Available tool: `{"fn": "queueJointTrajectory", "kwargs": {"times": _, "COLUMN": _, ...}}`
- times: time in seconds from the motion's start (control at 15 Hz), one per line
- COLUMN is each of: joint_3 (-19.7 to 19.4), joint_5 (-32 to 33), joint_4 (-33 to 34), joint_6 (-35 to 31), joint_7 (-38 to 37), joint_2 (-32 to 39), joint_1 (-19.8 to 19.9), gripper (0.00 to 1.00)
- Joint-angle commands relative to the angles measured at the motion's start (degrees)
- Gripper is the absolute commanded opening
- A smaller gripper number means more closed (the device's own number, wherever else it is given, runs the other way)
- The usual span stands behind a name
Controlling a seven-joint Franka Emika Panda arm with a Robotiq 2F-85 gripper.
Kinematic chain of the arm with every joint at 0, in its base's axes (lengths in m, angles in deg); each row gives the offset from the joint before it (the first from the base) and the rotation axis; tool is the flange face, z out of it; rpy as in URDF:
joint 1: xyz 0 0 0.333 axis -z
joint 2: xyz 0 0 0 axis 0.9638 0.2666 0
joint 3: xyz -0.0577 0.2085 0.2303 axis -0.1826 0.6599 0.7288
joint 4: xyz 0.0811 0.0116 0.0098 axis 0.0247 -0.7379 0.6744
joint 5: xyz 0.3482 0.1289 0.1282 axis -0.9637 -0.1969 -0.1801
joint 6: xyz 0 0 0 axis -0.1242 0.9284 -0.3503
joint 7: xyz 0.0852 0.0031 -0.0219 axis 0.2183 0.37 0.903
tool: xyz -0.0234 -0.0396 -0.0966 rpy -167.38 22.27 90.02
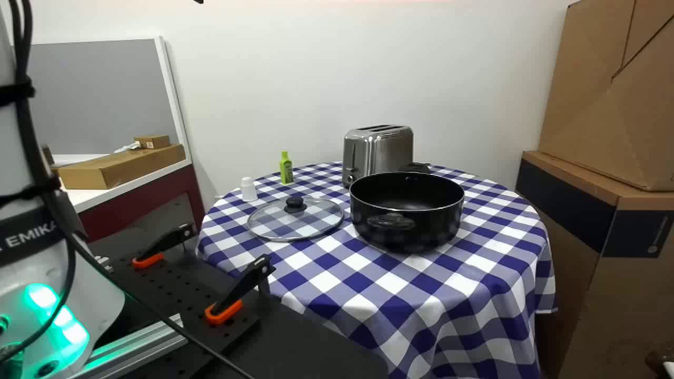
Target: Press a button on the toaster
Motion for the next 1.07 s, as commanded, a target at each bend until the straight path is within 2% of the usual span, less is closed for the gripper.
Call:
{"fn": "queueJointTrajectory", "kwargs": {"times": 0.0, "joint_3": -1.0, "joint_5": 0.2, "joint_4": 0.1, "joint_6": 0.1, "joint_7": -0.2, "joint_2": 0.1, "joint_1": -1.1, "gripper": 1.0}}
{"fn": "queueJointTrajectory", "kwargs": {"times": 0.4, "joint_3": -1.4, "joint_5": 2.1, "joint_4": -2.0, "joint_6": -2.7, "joint_7": -2.6, "joint_2": -0.1, "joint_1": -0.6, "gripper": 1.0}}
{"fn": "queueJointTrajectory", "kwargs": {"times": 1.0, "joint_3": -2.5, "joint_5": 10.2, "joint_4": -8.9, "joint_6": -16.5, "joint_7": -13.1, "joint_2": 2.1, "joint_1": 1.6, "gripper": 1.0}}
